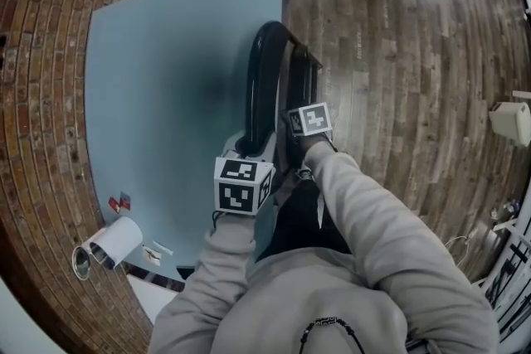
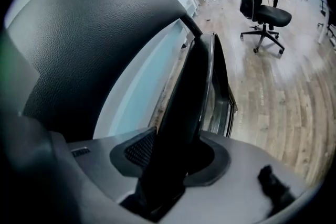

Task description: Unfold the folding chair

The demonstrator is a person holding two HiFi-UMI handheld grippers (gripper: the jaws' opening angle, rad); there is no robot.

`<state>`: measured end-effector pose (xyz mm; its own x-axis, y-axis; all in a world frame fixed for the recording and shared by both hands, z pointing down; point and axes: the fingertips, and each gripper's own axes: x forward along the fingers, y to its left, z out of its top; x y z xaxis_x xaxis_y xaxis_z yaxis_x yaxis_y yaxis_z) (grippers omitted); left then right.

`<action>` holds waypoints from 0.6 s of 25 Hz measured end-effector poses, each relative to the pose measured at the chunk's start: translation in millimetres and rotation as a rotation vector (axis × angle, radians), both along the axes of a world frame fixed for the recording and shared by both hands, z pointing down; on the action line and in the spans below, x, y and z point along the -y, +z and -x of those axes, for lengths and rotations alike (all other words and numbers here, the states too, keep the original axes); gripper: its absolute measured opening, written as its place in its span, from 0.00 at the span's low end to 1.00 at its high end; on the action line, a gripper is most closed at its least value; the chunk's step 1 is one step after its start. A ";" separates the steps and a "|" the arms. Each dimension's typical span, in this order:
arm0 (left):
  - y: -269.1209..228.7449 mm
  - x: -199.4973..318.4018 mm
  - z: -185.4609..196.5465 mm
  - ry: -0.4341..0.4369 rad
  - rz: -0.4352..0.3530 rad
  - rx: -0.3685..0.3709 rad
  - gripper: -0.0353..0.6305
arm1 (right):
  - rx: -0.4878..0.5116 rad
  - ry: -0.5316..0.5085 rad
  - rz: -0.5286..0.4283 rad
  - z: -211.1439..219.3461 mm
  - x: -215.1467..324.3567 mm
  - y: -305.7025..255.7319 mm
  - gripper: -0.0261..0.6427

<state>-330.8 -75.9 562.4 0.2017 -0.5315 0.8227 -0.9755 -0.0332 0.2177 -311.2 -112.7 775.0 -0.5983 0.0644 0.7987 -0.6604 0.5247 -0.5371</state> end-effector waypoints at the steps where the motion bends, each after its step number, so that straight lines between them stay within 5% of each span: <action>1: -0.9 0.3 -2.9 -0.008 -0.002 -0.007 0.22 | -0.007 0.005 0.003 -3.8 0.1 0.1 0.28; 8: -6.2 5.6 -15.6 -0.126 -0.040 -0.061 0.18 | -0.013 0.018 0.059 -38.9 7.8 3.1 0.27; 15: -12.5 14.0 -51.9 -0.132 -0.041 -0.084 0.18 | 0.041 0.014 0.091 -87.9 19.3 -2.1 0.27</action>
